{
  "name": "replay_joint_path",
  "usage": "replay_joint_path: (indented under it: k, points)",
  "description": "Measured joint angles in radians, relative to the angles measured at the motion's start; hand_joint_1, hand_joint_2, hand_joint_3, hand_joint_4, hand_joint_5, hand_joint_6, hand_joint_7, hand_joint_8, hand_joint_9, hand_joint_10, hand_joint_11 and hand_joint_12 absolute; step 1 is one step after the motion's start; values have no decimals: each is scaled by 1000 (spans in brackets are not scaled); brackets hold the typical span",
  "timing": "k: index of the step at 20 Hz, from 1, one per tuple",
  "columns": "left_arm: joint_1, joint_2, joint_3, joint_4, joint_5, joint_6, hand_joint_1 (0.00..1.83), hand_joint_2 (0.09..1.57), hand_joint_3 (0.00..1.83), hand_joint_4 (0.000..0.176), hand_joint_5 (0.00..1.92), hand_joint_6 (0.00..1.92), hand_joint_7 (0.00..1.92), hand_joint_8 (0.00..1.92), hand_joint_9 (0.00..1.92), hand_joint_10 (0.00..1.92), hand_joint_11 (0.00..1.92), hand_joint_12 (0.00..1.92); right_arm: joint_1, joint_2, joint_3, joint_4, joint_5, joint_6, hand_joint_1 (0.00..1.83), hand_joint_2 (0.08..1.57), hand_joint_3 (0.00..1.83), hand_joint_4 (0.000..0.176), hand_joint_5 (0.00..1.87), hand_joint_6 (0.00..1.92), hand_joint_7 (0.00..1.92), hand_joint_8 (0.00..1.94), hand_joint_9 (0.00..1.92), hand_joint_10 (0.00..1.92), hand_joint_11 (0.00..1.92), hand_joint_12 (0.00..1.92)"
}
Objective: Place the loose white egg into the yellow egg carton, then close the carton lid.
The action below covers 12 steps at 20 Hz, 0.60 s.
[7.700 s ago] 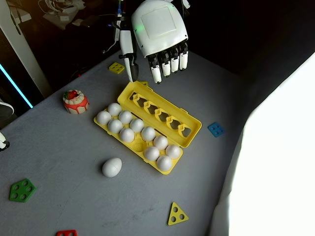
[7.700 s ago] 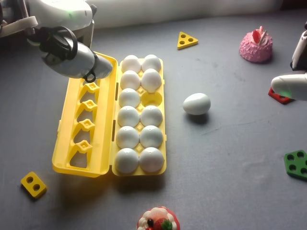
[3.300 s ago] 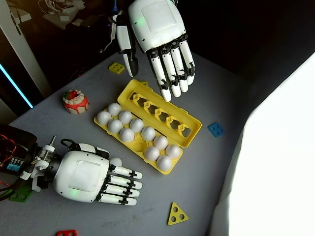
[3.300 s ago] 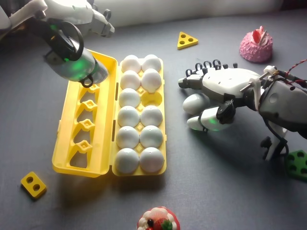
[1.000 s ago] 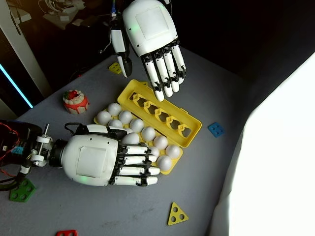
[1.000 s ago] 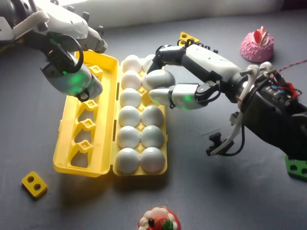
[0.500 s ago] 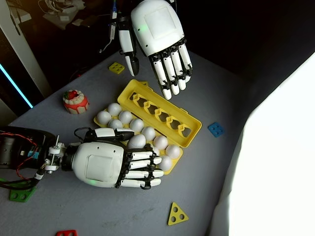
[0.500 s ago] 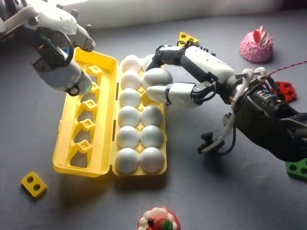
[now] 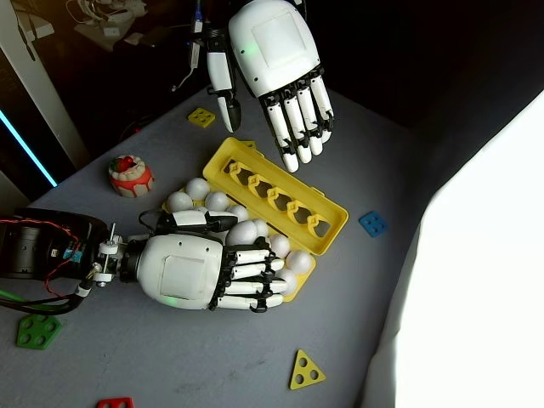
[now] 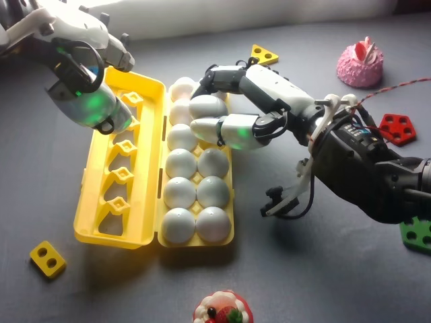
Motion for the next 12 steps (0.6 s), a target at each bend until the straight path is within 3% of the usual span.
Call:
replay_joint_path:
  k: [3, 5, 12]
  points:
    - [0, 0, 2, -2, 0, 0, 406, 1286, 0, 5, 188, 6, 261, 7, 248, 11, 0, 840, -1, -4, 0, 2, -11, -3, 1040, 1207, 3, 0, 796, 1286, 476, 1, 192, 7, 0, 410]
    - [0, 0, 3, -2, 1, 0, 384, 1294, 1, 9, 190, 4, 228, 0, 222, 1, 0, 779, -1, -6, 0, 1, -8, -3, 1030, 1210, 1, 0, 789, 1293, 453, 3, 176, 1, 0, 385]
    - [0, 0, 6, -8, 3, 0, 393, 1289, 1, 14, 195, 1, 247, 1, 237, 2, 0, 858, -1, -20, 0, 9, 9, -4, 1026, 1206, 1, 0, 796, 1284, 467, 3, 178, 5, 0, 425]
